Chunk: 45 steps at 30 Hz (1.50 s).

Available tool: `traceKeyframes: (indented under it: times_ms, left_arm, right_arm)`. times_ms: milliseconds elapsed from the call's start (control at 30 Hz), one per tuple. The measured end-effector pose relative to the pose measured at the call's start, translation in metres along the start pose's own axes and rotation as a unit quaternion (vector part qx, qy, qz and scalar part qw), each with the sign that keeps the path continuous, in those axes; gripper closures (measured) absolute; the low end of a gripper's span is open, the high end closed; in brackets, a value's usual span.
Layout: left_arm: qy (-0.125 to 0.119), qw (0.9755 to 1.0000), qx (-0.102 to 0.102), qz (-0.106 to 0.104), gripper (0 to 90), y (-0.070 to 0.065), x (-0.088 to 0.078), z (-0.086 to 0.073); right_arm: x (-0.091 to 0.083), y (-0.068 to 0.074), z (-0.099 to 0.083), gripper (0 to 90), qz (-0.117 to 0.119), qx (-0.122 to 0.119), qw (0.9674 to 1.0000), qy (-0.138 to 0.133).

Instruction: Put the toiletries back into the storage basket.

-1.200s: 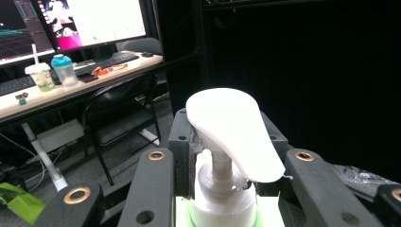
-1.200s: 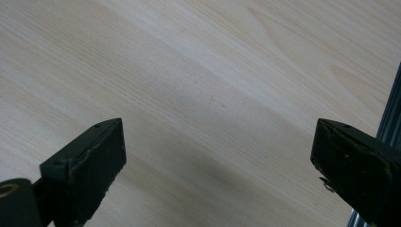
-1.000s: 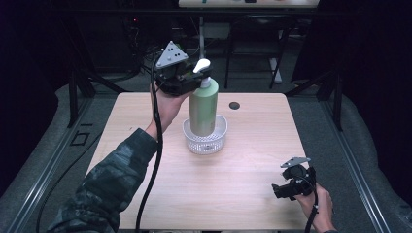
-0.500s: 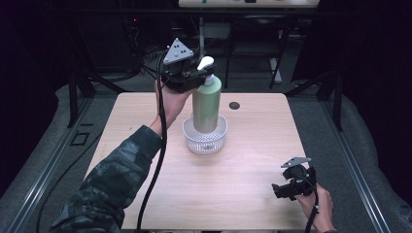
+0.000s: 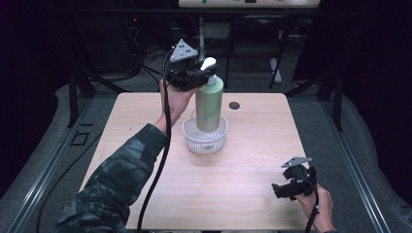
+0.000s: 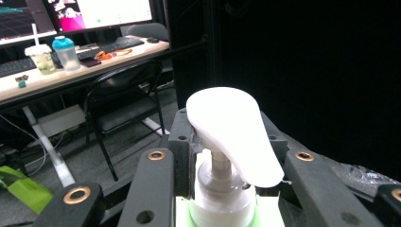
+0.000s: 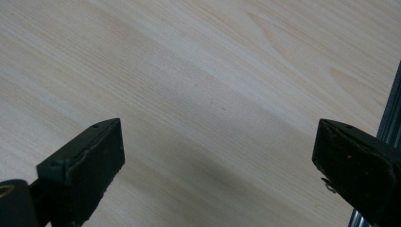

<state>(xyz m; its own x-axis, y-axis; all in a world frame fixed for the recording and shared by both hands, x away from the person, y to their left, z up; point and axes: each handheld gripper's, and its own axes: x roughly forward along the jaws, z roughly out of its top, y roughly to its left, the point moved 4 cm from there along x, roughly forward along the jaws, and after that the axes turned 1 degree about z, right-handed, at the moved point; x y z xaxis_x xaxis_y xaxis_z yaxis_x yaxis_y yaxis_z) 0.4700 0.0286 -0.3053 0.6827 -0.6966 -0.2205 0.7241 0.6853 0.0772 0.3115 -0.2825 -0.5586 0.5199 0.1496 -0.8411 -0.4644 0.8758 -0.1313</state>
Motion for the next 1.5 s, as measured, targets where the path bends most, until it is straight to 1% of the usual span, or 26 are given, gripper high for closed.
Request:
traceKeyframes:
  times_ms: [467, 767, 900, 1033, 1167, 1367, 1400, 1500]
  left_arm:
    - [0.014, 0.9999, -0.004, 0.004, 67.1, 0.001, 0.011, -0.009]
    - [0.022, 0.9997, -0.007, 0.008, 67.0, 0.005, 0.016, -0.015]
    - [0.026, 0.9996, -0.003, 0.01, 67.1, 0.006, 0.018, -0.018]
    - [0.029, 0.9995, -0.006, 0.012, 67.0, 0.007, 0.02, -0.021]
    - [0.032, 0.9994, -0.009, 0.012, 67.1, 0.009, 0.021, -0.024]
    - [0.038, 0.9992, -0.008, 0.011, 67.0, 0.009, 0.023, -0.028]
    - [0.039, 0.9991, -0.009, 0.011, 67.0, 0.009, 0.024, -0.028]
    - [0.04, 0.9991, -0.009, 0.011, 67.1, 0.009, 0.024, -0.03]
  right_arm:
    - [0.0, 0.0, 0.0, 2.6, 0.0, -0.002, 1.0, 0.003]
    - [0.001, 0.0, -0.001, 2.7, -0.003, -0.001, 1.0, 0.005]
    - [0.001, 0.0, 0.0, 2.7, -0.002, 0.0, 1.0, 0.005]
    - [0.001, 0.0, 0.0, 2.7, -0.002, 0.0, 1.0, 0.005]
    - [0.001, 0.0, 0.0, 2.7, -0.002, 0.0, 1.0, 0.005]
    - [0.001, 0.0, 0.0, 2.8, -0.004, 0.0, 1.0, 0.006]
    - [0.001, -0.001, 0.0, 2.8, -0.004, -0.003, 1.0, 0.006]
    - [0.001, 0.0, -0.001, 2.8, -0.003, 0.0, 1.0, 0.007]
